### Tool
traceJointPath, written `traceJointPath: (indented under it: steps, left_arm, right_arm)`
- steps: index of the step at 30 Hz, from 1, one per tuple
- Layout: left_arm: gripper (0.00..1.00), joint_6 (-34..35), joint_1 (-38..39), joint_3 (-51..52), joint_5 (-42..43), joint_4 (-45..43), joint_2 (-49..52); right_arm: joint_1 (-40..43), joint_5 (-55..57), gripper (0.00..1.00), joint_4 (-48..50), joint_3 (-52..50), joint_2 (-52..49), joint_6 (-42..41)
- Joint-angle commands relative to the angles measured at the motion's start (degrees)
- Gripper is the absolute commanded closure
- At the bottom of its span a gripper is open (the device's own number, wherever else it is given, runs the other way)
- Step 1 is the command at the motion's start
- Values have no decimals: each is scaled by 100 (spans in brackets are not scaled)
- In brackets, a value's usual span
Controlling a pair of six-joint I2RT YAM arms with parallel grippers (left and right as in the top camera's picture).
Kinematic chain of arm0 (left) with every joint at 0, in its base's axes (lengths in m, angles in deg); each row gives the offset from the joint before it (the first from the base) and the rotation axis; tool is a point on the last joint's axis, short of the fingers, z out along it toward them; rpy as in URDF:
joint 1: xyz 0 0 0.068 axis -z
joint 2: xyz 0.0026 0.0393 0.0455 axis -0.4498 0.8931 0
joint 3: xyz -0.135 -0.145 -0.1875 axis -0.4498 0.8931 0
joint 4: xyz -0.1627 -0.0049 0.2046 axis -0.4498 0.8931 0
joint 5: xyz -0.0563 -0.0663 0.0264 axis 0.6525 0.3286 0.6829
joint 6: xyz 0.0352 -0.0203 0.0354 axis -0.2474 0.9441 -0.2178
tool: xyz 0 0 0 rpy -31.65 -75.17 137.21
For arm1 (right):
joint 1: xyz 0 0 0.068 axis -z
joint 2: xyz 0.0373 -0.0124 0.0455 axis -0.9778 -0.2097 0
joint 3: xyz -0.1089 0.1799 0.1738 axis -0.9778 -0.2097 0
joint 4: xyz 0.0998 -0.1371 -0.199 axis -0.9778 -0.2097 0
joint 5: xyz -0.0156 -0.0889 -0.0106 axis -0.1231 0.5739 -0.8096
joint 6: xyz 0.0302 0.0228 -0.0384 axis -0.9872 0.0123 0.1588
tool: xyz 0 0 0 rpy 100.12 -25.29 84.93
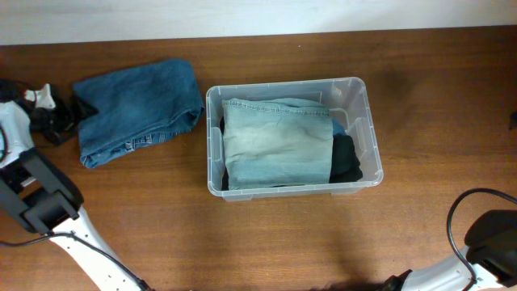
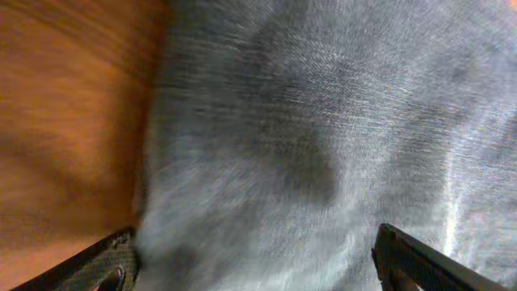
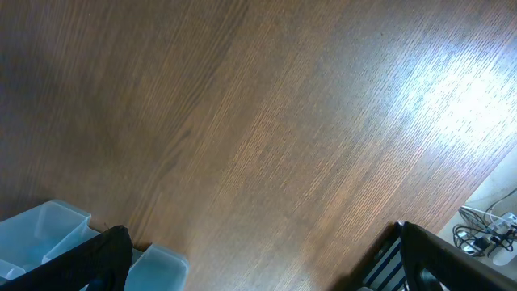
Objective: Pack container
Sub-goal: 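Lower the left gripper and grasp the dark blue jeans' left edge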
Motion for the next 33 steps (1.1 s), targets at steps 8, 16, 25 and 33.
traceJointPath:
  steps: [8,16,25,33]
  left_arm:
    - [8,90,55,-98,468,-85,439]
    - [8,424,138,-98,927,297,669]
    - [29,424,256,-98,935,431,1226]
    - [74,420,243,-98,911,380,1305]
  right_arm:
    - [17,13,2,-28,-4,125,17]
    - [17,13,2,-28,-4,125,17]
    - [17,13,2,-28,-4,125,17]
    - [17,13,2,-28,-4,125,17]
